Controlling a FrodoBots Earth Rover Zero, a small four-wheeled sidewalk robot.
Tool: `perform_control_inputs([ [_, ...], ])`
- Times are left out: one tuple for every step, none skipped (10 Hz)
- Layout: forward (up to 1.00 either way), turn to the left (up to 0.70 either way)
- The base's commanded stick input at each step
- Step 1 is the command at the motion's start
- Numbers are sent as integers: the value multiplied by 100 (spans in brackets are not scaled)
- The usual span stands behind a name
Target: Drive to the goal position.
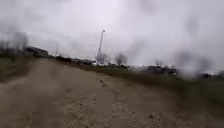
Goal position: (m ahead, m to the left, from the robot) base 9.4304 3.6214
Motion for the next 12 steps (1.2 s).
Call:
perform_control_inputs([
  [100,18],
  [100,9],
  [100,0],
  [100,0],
  [100,0],
  [100,16],
  [100,34],
  [100,40],
  [100,40],
  [100,34],
  [100,24],
  [100,14],
])
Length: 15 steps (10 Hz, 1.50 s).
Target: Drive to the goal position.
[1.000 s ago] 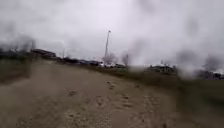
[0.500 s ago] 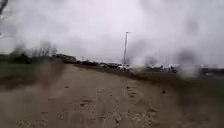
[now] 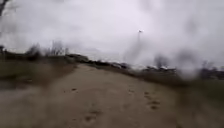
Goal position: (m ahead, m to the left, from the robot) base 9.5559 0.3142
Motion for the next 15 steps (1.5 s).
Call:
perform_control_inputs([
  [100,5],
  [100,0],
  [100,0],
  [100,0],
  [100,0],
  [100,0],
  [100,-3],
  [100,-12],
  [100,-21],
  [100,-30],
  [100,-39],
  [100,-32],
  [100,-23],
  [100,-14],
  [100,-5],
])
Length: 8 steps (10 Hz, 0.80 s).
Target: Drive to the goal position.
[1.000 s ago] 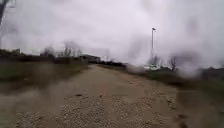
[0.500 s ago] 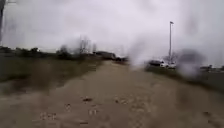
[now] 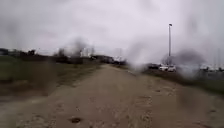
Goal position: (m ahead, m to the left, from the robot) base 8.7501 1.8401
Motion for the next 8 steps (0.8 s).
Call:
perform_control_inputs([
  [100,0],
  [100,0],
  [100,0],
  [100,0],
  [100,0],
  [100,0],
  [100,0],
  [100,0],
])
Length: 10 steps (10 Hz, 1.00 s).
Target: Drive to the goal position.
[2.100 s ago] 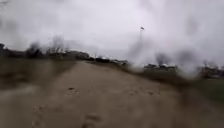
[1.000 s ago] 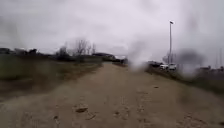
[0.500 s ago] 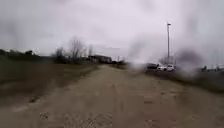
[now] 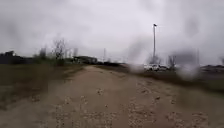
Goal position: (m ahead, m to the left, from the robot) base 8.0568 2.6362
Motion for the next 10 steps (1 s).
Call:
perform_control_inputs([
  [100,0],
  [100,0],
  [100,0],
  [100,0],
  [100,0],
  [100,10],
  [100,26],
  [100,39],
  [100,31],
  [100,23],
])
